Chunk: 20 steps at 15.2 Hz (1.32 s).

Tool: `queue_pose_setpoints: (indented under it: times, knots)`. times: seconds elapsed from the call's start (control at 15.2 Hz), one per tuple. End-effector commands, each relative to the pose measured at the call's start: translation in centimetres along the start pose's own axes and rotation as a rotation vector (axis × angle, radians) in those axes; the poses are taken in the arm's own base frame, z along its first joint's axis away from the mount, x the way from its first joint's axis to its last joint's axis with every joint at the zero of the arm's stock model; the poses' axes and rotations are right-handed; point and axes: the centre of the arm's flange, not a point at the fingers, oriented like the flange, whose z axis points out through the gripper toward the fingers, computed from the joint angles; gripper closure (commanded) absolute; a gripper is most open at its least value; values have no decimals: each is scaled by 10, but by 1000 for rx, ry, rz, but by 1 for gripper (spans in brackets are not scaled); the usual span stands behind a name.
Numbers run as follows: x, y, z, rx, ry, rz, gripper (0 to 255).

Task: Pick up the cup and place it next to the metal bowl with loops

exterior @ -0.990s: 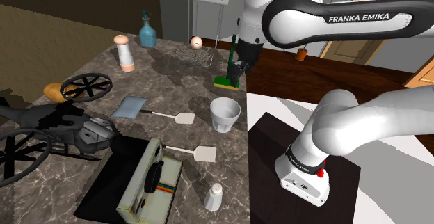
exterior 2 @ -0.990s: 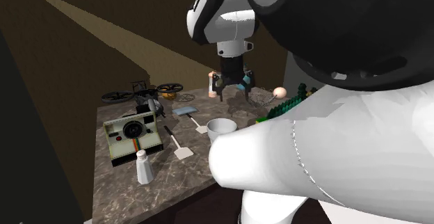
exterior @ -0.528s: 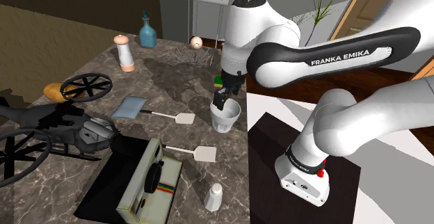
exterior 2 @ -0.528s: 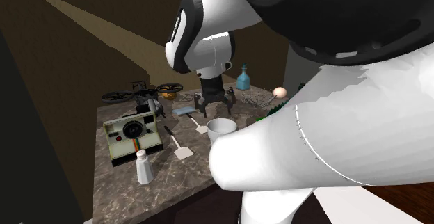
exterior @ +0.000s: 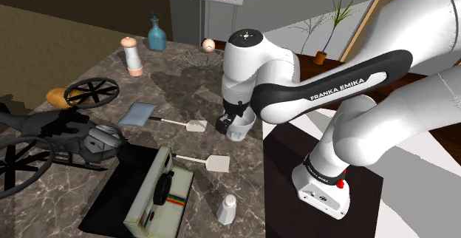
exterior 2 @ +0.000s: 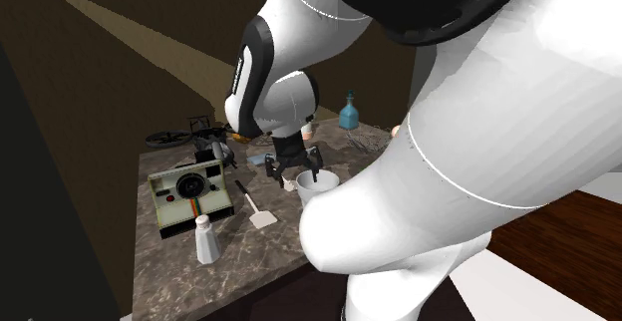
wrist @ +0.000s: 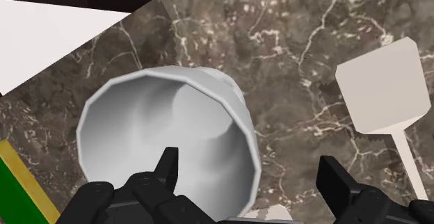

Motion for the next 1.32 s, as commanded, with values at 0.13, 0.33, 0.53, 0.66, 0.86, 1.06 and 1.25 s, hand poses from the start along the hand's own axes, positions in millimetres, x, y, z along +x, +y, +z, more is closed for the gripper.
queue_pose_setpoints:
  times: [0.13,0.33,0.53,0.66,0.86,1.06,1.25]
  knots:
    - [-2,-1,21,0,1,0,0]
    - [-2,-1,24,0,1,0,0]
    - [-2,-1,24,0,1,0,0]
    - [-2,-1,24,0,1,0,0]
    - [-2,-1,24,0,1,0,255]
    - [-2,-1,24,0,1,0,255]
    - [-2,-1,24,0,1,0,255]
